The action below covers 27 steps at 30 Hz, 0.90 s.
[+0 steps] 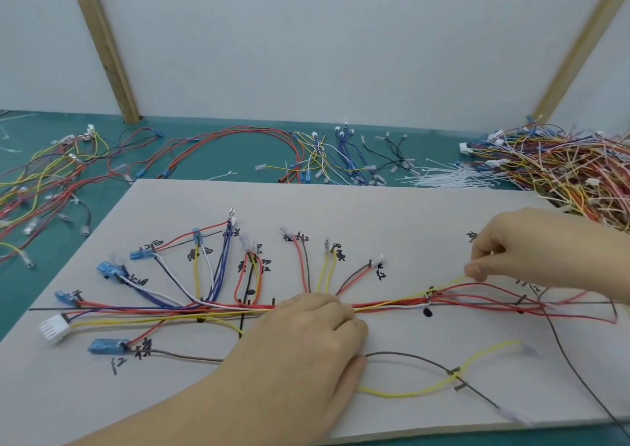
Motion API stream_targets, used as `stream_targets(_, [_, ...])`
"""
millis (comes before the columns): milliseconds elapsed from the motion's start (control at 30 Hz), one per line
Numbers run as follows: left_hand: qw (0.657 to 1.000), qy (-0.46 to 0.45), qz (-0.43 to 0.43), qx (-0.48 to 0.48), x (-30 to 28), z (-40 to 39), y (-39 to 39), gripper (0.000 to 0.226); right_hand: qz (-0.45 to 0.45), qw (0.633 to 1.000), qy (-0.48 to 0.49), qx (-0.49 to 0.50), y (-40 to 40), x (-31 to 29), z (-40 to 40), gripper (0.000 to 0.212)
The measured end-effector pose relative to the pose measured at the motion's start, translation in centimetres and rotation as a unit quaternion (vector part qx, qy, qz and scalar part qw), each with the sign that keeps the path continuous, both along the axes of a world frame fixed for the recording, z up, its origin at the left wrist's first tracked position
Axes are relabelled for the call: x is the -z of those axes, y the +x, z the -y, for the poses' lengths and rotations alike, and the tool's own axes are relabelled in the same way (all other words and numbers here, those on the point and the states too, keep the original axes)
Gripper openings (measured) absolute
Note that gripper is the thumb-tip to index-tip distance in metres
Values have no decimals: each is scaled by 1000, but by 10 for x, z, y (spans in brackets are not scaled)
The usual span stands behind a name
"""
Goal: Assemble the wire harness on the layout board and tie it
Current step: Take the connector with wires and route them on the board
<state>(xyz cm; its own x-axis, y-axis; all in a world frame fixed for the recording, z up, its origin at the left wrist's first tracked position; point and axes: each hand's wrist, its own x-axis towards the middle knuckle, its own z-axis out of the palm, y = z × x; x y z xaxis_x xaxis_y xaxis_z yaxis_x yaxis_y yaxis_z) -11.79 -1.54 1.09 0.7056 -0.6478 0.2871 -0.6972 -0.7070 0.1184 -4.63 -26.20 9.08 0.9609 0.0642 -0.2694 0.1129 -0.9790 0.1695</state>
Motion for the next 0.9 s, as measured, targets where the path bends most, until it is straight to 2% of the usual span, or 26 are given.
stream_targets(100, [1000,1,-17,-2,0,2,-1,35,-26,999,-29,4,6,-13,2,30])
stream_targets(200, [1000,11,-19,-7,-1,3,-1,35,-49,993,-103,6,8,-12,-2,36])
stream_targets(300, [999,22,-22,-13,-3,6,0,35,-18,981,-191,-24,10,1,-7,45])
stream_targets(400, [999,47,-19,-19,-7,11,3,39,-9,979,-204,-15,16,4,-3,50])
stream_targets(467, [997,67,-18,-20,-7,16,6,48,-54,987,-154,13,21,3,6,41])
stream_targets(567, [996,79,-17,-25,-16,25,12,59,-136,990,-24,38,27,1,30,21])
stream_targets(633, [997,82,0,0,-14,31,18,66,-139,985,82,65,29,0,47,19])
stream_targets(700, [993,99,-58,26,-11,35,23,75,-140,976,145,81,29,2,61,20])
stream_targets(767, [991,114,-64,36,-11,39,28,80,-137,974,161,75,31,8,68,17])
stream_targets(833, [991,115,-57,36,-12,43,31,83,-131,978,149,69,37,10,70,10])
stream_targets(900, [992,105,-61,43,-15,47,35,79,-133,980,128,78,47,4,70,11])
